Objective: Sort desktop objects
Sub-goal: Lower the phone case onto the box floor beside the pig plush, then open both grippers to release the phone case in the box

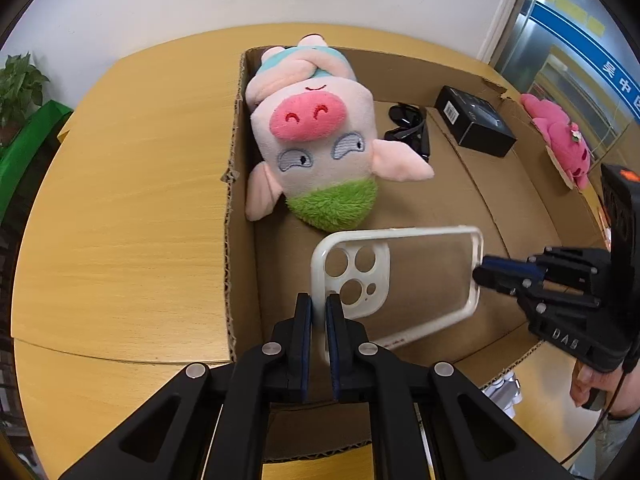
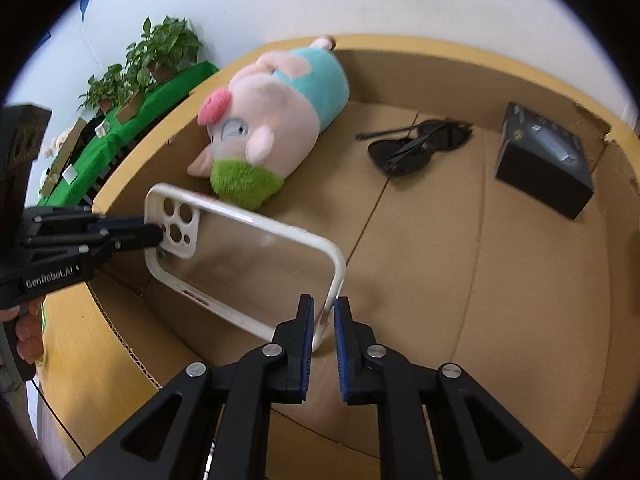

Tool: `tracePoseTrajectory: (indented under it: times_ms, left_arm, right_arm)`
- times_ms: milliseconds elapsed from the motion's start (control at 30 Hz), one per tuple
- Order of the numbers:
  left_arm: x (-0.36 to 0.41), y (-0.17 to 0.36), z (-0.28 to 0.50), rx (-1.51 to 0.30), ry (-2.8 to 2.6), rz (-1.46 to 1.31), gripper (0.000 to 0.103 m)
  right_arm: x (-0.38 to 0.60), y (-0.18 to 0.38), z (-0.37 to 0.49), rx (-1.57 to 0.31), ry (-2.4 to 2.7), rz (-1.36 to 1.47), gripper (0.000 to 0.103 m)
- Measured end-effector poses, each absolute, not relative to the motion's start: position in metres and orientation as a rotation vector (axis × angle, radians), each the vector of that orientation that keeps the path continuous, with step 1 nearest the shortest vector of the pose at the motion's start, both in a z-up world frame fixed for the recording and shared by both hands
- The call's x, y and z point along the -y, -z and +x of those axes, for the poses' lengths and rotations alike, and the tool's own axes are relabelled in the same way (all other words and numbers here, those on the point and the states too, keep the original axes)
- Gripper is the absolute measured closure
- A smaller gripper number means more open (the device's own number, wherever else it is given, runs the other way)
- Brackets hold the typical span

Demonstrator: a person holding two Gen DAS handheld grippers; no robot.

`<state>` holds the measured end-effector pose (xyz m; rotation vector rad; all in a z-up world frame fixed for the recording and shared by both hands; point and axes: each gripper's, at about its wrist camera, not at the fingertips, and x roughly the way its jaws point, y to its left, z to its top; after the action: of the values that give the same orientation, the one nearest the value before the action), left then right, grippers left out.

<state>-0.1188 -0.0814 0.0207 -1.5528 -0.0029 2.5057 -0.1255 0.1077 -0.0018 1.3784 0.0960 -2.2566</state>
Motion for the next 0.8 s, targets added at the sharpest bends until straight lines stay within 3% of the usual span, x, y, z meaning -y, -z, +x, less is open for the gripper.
tracePoseTrajectory:
  times_ms: [200, 233, 267, 300, 333, 367, 433, 500, 533, 600, 633, 700, 800]
  left_arm:
    - [0.078, -0.021, -0.122, -0.041, -2.499, -1.596, 0.096]
    - [0.077, -0.021, -0.122, -0.048, -2.503, -1.6, 0.096]
    - [0.078, -0.021, -0.122, -0.048, -2.507, -1.6, 0.095]
    - [0.078, -0.022, -0.121, -0.046, -2.511, -1.597, 0.09]
    - [0.079, -0.025, -0.119, -0.045, -2.518, -1.582, 0.086]
    - [0.08, -0.028, -0.117, -0.048, -2.532, -1.565, 0.077]
    - [0.081, -0.037, -0.112, -0.034, -2.552, -1.521, 0.072]
    - [0.08, -0.048, -0.104, -0.062, -2.615, -1.47, 0.049]
    - [0.079, -0.057, -0.096, -0.061, -2.646, -1.403, 0.045]
    - [0.077, -0.071, -0.081, -0.062, -2.714, -1.298, 0.025]
    - [0.076, -0.081, -0.07, -0.068, -2.774, -1.209, 0.02]
    - [0.074, -0.096, -0.049, -0.074, -2.898, -1.062, 0.0]
    - [0.075, -0.115, -0.015, 0.008, -3.023, -0.811, 0.0]
  right_arm:
    - [-0.116, 0.005, -0.128, 0.002, 2.235, 1.387, 0.091]
    - [-0.117, 0.005, -0.128, 0.018, 2.232, 1.388, 0.086]
    - [-0.119, 0.005, -0.128, 0.039, 2.226, 1.388, 0.072]
    - [-0.12, 0.003, -0.126, 0.047, 2.232, 1.389, 0.062]
    - [-0.119, 0.0, -0.124, 0.037, 2.247, 1.381, 0.046]
    - [-0.118, -0.006, -0.12, 0.02, 2.26, 1.356, 0.04]
    - [-0.116, -0.021, -0.107, -0.026, 2.28, 1.282, 0.04]
    - [-0.114, -0.036, -0.096, -0.079, 2.327, 1.216, 0.037]
    - [-0.115, -0.042, -0.09, -0.1, 2.356, 1.181, 0.033]
    - [-0.12, -0.057, -0.075, -0.122, 2.433, 1.099, 0.025]
    - [-0.123, -0.063, -0.069, -0.115, 2.465, 1.067, 0.023]
    - [-0.13, -0.07, -0.056, -0.082, 2.489, 1.037, 0.023]
    - [-0.136, -0.072, -0.04, -0.106, 2.507, 1.01, 0.023]
